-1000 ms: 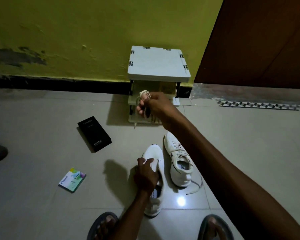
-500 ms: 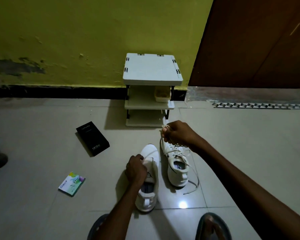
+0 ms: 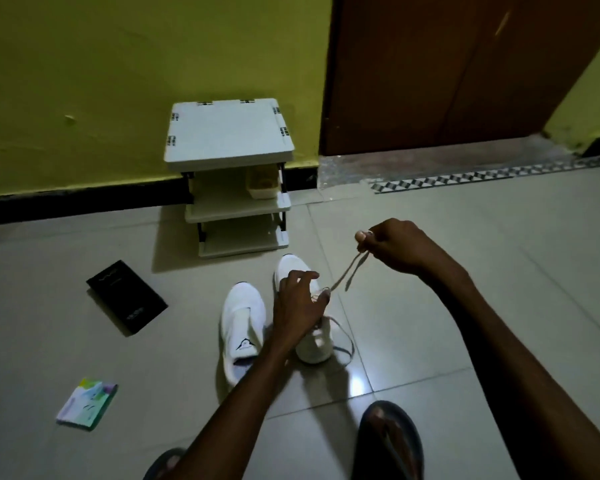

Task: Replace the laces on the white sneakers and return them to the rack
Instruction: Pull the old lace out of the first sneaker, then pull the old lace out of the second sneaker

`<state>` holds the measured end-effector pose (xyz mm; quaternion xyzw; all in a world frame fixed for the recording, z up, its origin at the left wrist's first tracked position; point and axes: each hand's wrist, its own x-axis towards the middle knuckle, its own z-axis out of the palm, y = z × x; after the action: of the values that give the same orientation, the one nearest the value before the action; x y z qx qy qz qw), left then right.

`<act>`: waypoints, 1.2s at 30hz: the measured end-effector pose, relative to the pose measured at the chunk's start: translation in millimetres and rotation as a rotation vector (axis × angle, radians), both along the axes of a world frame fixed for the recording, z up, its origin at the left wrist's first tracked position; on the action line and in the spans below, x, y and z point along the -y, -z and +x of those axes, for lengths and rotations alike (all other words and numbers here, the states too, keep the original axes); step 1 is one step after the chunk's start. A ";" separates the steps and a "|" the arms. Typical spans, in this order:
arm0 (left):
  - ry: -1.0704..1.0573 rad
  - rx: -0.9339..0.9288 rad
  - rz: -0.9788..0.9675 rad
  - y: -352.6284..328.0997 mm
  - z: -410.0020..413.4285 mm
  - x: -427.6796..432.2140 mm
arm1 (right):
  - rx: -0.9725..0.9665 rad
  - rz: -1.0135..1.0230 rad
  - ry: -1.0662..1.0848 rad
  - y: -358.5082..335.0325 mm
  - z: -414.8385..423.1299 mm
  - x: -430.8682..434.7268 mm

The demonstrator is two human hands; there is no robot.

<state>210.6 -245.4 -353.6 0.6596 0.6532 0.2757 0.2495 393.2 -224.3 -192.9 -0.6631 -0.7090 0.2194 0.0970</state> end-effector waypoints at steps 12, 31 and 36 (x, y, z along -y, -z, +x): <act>0.034 -0.305 -0.067 54.5 22.2 5.6 | 0.079 -0.249 0.367 152.0 111.7 -4.8; -0.056 0.074 0.109 52.5 15.7 2.3 | -0.118 -0.053 0.222 169.4 74.4 -20.3; -0.209 -0.271 0.151 29.3 -20.5 17.0 | -0.330 -0.070 0.005 143.8 -11.2 -3.6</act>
<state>190.1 -262.4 -383.0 0.6362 0.7232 0.2567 0.0791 382.1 -220.7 -336.7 -0.6228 -0.6737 0.3498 0.1894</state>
